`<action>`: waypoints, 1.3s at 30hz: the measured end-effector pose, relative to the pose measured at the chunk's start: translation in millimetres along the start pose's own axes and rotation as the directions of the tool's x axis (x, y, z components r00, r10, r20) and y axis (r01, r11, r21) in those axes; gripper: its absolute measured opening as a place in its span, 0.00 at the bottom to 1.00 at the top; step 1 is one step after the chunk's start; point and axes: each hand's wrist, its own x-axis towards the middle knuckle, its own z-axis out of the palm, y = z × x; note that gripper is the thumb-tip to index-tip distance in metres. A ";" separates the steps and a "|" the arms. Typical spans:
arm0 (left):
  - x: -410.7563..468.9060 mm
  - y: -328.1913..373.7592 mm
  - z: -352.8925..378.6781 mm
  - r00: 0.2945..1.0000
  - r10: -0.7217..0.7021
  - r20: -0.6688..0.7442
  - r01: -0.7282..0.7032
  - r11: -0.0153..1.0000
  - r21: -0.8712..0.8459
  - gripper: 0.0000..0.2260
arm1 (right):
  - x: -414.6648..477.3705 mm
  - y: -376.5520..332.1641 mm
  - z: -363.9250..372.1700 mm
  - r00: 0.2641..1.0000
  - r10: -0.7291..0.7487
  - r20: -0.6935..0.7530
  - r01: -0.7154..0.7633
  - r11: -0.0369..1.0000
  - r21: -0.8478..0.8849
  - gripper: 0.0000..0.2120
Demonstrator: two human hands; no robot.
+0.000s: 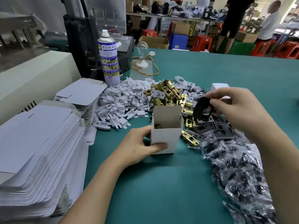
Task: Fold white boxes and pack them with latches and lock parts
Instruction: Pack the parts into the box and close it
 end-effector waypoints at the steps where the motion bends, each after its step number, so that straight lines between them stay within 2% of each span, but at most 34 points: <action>1: -0.3 -0.2 0.0 1.000 0.001 -0.001 -0.001 1.000 0.001 0.16 | -4.1 -7.7 -0.6 1.000 0.008 0.019 -0.010 0.992 0.123 0.13; 4: -0.3 -0.2 -0.4 1.000 -0.007 -0.004 0.007 1.000 0.001 0.16 | -15.3 -25.1 3.2 0.996 -0.043 0.078 0.015 0.942 0.334 0.13; 7: -0.7 -0.1 -0.8 1.000 -0.002 -0.005 0.002 1.000 0.005 0.16 | -23.8 -35.0 14.2 0.989 -0.128 0.076 0.092 0.926 0.366 0.13; 13: -0.4 -1.3 -0.3 1.000 -0.004 -0.010 0.004 1.000 0.024 0.16 | -27.3 -35.9 38.6 0.979 -0.189 0.077 0.169 0.962 0.214 0.16; 18: -0.6 -1.0 0.0 1.000 0.003 -0.013 -0.003 1.000 0.026 0.18 | -29.9 -41.5 53.6 0.976 -0.214 -0.034 0.217 0.966 0.145 0.15; 23: -0.8 0.4 0.1 1.000 0.000 -0.014 0.000 1.000 0.016 0.19 | -31.9 -44.3 60.0 0.969 -0.230 -0.091 0.239 0.965 0.106 0.09; 33: -0.2 1.1 -0.2 1.000 0.003 -0.005 -0.003 1.000 0.007 0.17 | -32.7 -40.0 59.2 0.960 -0.277 0.033 0.274 0.959 0.072 0.09; 39: 0.2 1.2 -0.1 1.000 0.006 -0.013 -0.006 1.000 0.009 0.15 | -34.8 -37.9 58.8 0.950 -0.286 0.124 0.291 0.956 -0.026 0.08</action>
